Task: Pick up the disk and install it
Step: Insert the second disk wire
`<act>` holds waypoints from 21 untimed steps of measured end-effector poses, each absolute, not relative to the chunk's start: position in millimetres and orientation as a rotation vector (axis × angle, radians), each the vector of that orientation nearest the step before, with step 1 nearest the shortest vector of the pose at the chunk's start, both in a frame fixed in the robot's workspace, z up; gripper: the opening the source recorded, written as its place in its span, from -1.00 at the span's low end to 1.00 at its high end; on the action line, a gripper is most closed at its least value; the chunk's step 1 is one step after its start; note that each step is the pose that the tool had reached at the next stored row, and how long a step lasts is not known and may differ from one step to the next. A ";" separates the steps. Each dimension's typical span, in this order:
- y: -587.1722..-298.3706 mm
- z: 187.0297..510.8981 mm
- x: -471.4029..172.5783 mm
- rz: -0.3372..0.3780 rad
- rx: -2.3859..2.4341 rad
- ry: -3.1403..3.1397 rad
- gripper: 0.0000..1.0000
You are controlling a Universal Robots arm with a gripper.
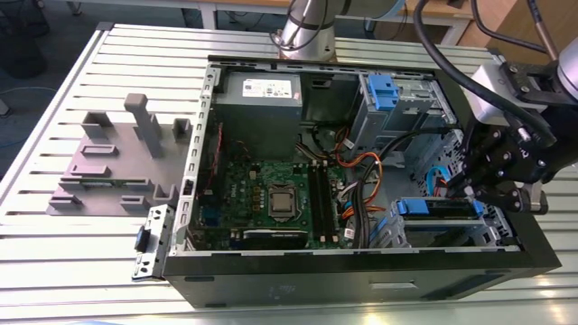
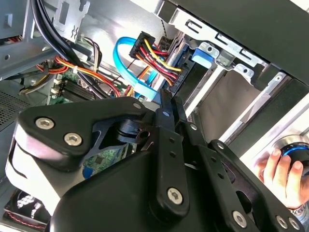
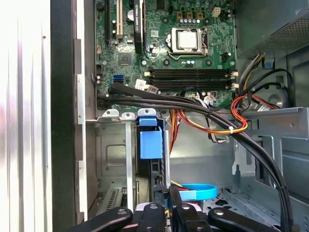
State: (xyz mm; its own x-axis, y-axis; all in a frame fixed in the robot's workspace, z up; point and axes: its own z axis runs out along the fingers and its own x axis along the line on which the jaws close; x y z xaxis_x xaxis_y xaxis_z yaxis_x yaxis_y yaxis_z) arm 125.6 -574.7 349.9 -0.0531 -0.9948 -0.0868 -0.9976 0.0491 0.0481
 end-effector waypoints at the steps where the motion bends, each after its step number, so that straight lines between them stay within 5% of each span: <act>1: -574.7 349.4 125.6 0.147 -2.141 2.253 -0.68; 21: -578.1 342.1 125.4 0.148 -2.141 2.253 -0.68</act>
State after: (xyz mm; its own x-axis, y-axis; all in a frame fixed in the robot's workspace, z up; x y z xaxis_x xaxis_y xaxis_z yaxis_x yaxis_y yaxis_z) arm 125.4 -578.1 342.1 -0.0531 -0.9948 -0.0869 -0.9976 0.0491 0.0481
